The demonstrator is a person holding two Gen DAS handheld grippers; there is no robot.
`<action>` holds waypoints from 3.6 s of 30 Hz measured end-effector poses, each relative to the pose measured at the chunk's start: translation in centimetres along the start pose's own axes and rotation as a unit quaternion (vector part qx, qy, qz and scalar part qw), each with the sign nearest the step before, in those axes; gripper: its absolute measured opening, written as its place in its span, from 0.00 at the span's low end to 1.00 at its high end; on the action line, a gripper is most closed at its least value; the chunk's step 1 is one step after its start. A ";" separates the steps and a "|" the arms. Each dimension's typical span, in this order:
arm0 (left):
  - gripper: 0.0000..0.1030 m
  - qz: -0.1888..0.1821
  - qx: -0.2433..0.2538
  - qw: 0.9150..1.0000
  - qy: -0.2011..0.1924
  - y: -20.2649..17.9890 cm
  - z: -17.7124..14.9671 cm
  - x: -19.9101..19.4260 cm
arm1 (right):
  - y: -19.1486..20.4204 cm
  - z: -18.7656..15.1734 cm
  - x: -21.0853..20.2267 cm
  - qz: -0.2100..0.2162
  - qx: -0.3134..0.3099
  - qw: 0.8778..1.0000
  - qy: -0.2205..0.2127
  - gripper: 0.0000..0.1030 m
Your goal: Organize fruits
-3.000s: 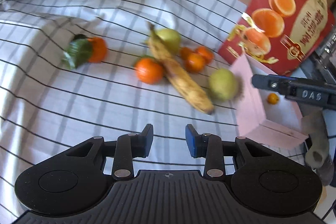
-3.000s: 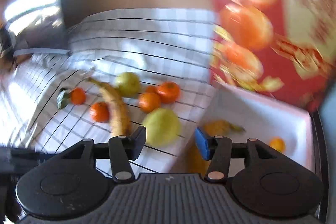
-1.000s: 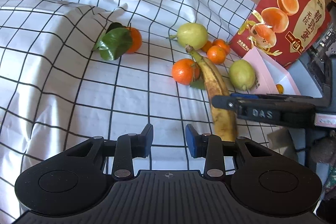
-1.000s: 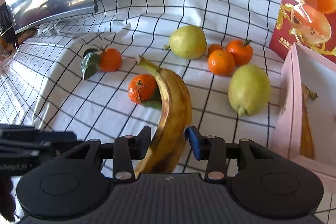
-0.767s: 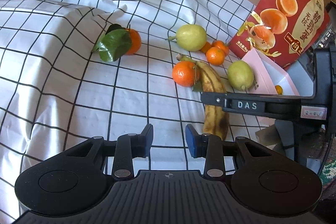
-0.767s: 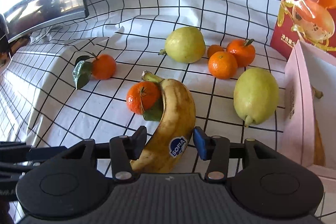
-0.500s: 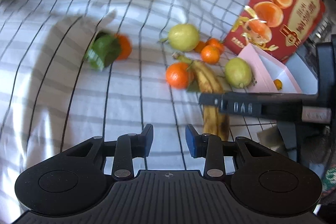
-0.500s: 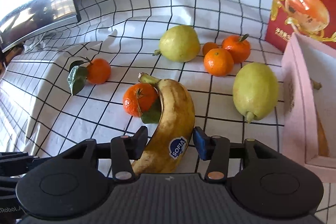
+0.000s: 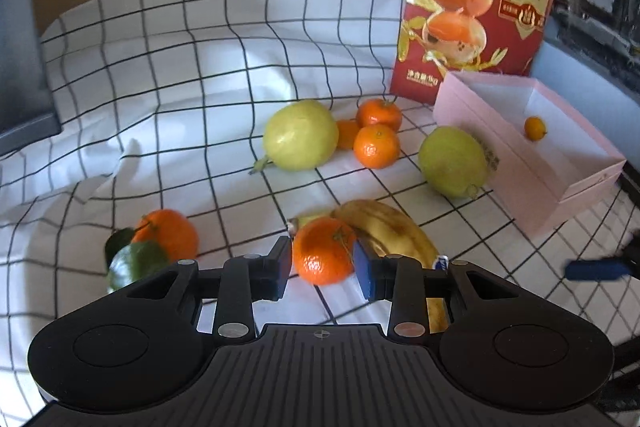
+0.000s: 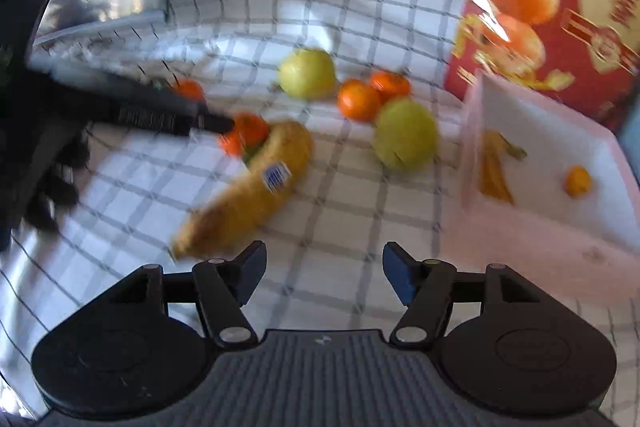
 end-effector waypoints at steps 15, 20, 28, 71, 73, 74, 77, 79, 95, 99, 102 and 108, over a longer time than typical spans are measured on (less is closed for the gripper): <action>0.51 -0.006 -0.017 0.999 0.042 0.0 0.2 3.8 | -1.6 -4.0 -0.2 -0.026 0.060 0.998 0.023 0.72; 0.49 -0.010 -0.031 0.999 0.037 0.3 -0.3 3.3 | -2.2 -4.7 -0.2 -0.024 0.079 0.996 0.022 0.81; 0.48 0.006 -0.076 0.997 -0.002 1.2 -1.8 -0.2 | -2.4 -5.0 0.4 -0.033 0.098 0.994 0.031 1.00; 0.48 0.001 -0.229 0.971 0.062 -0.4 -13.9 -9.6 | 5.0 6.0 6.3 0.032 -0.018 0.999 0.036 0.38; 0.48 -0.002 -0.225 0.972 0.066 -0.6 -14.0 -9.5 | 4.5 5.6 5.8 0.043 -0.021 0.998 0.042 0.35; 0.48 -0.004 -0.222 0.973 0.067 -0.8 -14.0 -9.5 | 4.2 5.3 5.5 0.053 -0.021 0.997 0.044 0.35; 0.48 -0.007 -0.218 0.973 0.070 -1.1 -14.0 -9.4 | 3.9 4.5 5.0 0.059 -0.021 0.997 0.044 0.35; 0.48 -0.009 -0.216 0.974 0.071 -1.2 -14.2 -9.5 | 4.1 4.2 5.1 0.056 -0.031 0.997 0.043 0.35; 0.48 -0.019 -0.187 0.982 0.028 -2.1 -11.4 -11.4 | 2.3 4.5 1.2 0.099 0.042 0.994 -0.012 0.35; 0.48 -0.039 -0.144 0.989 -0.020 -3.4 -5.5 -11.7 | -1.3 6.2 -6.0 0.088 0.074 0.988 -0.100 0.35; 0.48 -0.070 -0.102 0.991 -0.055 -5.6 0.1 -11.5 | -5.4 7.4 -11.7 0.053 0.094 0.980 -0.166 0.35; 0.48 -0.144 -0.041 0.985 -0.089 -12.1 9.3 -8.3 | -13.7 8.0 -19.3 -0.046 0.117 0.967 -0.222 0.35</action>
Point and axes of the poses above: each gripper's, at about its wrist camera, not at the fingertips, and x roughly the way its jaws point, y to its left, z to its top, the point moved 5 cm from there along x, roughly the way its jaws point, and after that the axes turned 6 degrees about y, right-handed, at the moved point
